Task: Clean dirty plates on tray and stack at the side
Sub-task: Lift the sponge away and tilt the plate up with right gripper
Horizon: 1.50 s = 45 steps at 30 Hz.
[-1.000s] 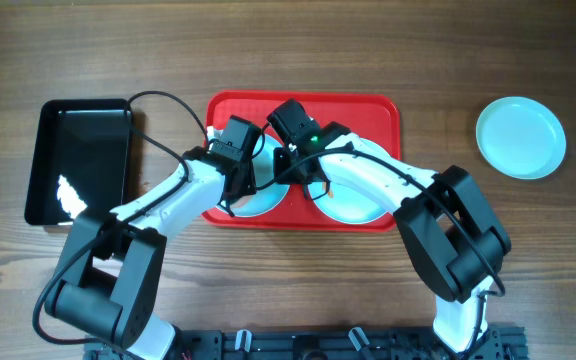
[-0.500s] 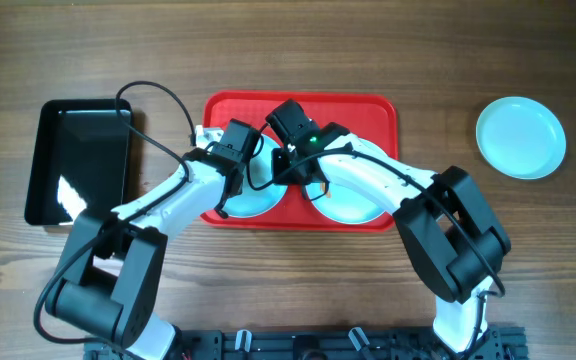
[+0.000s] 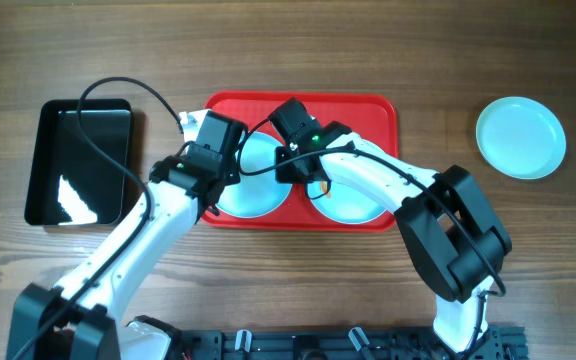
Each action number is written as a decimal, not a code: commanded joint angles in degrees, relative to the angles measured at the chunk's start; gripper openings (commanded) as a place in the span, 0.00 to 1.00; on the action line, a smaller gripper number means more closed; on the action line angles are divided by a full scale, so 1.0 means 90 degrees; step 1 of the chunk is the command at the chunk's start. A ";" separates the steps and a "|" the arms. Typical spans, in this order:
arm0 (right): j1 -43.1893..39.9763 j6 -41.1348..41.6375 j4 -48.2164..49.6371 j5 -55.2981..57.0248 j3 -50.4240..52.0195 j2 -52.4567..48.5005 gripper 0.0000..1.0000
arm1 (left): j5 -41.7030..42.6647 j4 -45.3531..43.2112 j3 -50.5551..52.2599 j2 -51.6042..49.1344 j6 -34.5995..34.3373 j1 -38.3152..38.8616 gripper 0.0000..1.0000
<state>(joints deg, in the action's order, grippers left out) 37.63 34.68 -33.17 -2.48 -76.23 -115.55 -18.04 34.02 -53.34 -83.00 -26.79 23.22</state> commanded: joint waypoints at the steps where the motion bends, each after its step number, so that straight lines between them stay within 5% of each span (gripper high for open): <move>1: -0.0034 -0.0058 0.0063 0.0185 0.0019 -0.0044 0.04 | 0.1467 0.0170 -0.0112 0.0126 0.0070 -0.0027 0.04; 10: -0.0051 -0.0986 0.0338 -0.0007 -0.0338 0.0413 0.04 | 0.2441 0.0964 -0.0112 0.0471 0.0073 -0.0333 0.04; 22: -0.0058 -0.1804 -0.0449 0.2756 -0.1360 0.1161 0.04 | 0.2572 0.1702 -0.0109 0.1173 0.0121 -0.0981 0.04; 45: 0.0770 -0.4704 -0.0090 0.7805 -0.1418 0.1161 0.04 | 0.2574 0.1025 -0.0109 0.0333 0.0114 -0.0981 0.04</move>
<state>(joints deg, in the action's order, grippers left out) 43.00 -1.65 -36.03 56.40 -87.96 -106.15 4.43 43.79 -53.54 -79.61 -26.63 14.59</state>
